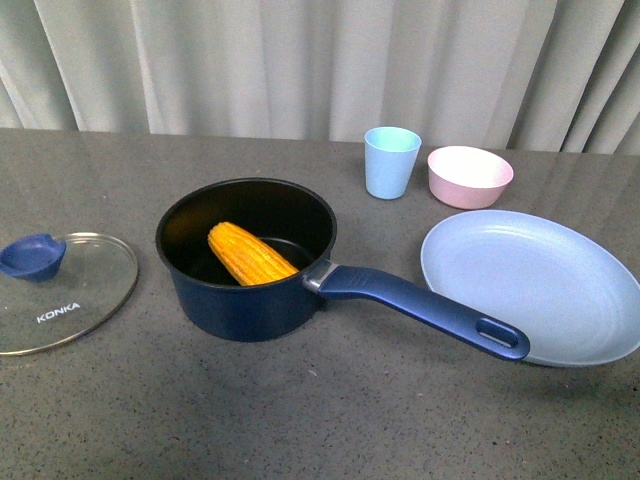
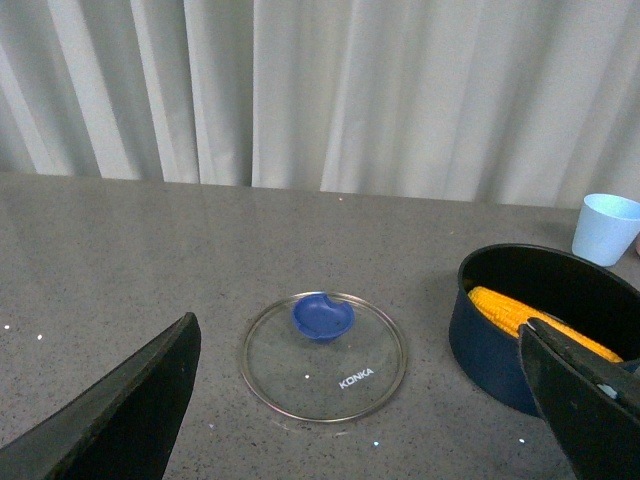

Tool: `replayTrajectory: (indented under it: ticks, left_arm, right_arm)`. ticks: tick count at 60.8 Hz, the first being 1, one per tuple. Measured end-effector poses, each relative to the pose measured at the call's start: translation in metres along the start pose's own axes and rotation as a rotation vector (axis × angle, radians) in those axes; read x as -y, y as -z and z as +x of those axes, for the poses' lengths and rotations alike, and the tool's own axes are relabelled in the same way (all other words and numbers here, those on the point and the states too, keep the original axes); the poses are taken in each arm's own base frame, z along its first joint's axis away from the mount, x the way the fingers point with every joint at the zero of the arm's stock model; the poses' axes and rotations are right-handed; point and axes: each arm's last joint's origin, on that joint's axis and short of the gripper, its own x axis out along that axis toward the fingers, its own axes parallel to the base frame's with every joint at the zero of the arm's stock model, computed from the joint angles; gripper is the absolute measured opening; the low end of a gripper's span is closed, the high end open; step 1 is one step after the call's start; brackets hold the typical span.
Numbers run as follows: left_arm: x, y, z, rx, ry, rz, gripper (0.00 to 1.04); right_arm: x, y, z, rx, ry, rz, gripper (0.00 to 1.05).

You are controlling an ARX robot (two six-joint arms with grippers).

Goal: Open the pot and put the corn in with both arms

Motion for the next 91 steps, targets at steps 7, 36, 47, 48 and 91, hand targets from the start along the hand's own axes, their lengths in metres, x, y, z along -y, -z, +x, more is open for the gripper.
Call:
replayTrajectory:
  ticks: [7,36,47,48,91]
  left_arm:
    - [0.0,0.0,0.0,0.001,0.0,0.0,0.96]
    - [0.0,0.0,0.0,0.0,0.0,0.0,0.96]
    - [0.0,0.0,0.0,0.0,0.0,0.0,0.96]
    - [0.0,0.0,0.0,0.0,0.0,0.0,0.96]
    - [0.0,0.0,0.0,0.0,0.0,0.0,0.96]
  right_arm:
    - [0.0,0.005,-0.005,0.012,0.0,0.0,0.02]
    - [0.0,0.001,-0.021,0.034,0.002,0.0,0.02]
    - [0.0,0.001,-0.026,0.035,0.002,0.0,0.02]
    - [0.0,0.001,-0.026,0.035,0.002,0.0,0.02]
    - [0.0,0.005,-0.042,0.029,0.002,-0.001,0.18]
